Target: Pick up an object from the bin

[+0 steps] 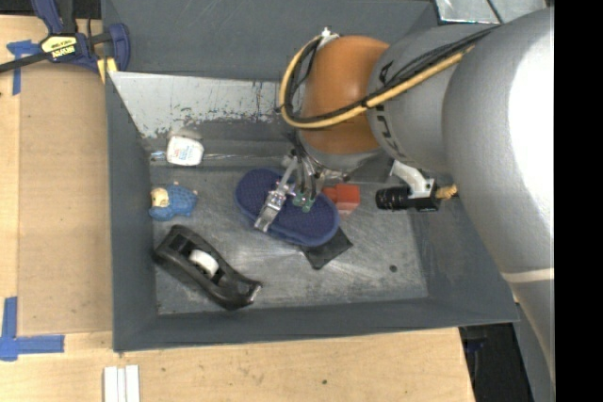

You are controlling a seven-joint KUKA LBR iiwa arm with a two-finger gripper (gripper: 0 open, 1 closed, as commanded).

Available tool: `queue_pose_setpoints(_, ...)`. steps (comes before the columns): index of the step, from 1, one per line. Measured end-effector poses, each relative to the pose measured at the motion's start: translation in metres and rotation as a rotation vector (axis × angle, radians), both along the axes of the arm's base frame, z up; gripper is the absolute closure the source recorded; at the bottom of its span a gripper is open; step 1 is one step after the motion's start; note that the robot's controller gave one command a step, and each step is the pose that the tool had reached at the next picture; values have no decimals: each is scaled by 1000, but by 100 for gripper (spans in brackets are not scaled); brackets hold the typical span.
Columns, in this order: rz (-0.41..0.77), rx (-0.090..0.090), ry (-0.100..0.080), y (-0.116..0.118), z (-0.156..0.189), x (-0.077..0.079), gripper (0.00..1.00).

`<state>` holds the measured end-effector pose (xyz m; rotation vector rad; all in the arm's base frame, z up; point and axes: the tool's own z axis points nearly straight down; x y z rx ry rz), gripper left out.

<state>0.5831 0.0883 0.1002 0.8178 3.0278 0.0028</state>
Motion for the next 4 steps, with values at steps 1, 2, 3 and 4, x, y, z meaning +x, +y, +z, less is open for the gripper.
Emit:
queue_pose_setpoints(1,-235,3,-3,7,-24,-8,0)
queue_pose_setpoints(2,-233,2,0,7,-22,-7,0)
queue_pose_setpoints(3,-232,2,-3,6,-21,-5,100)
queue_pose_setpoints(4,-230,2,-2,6,44,-3,100)
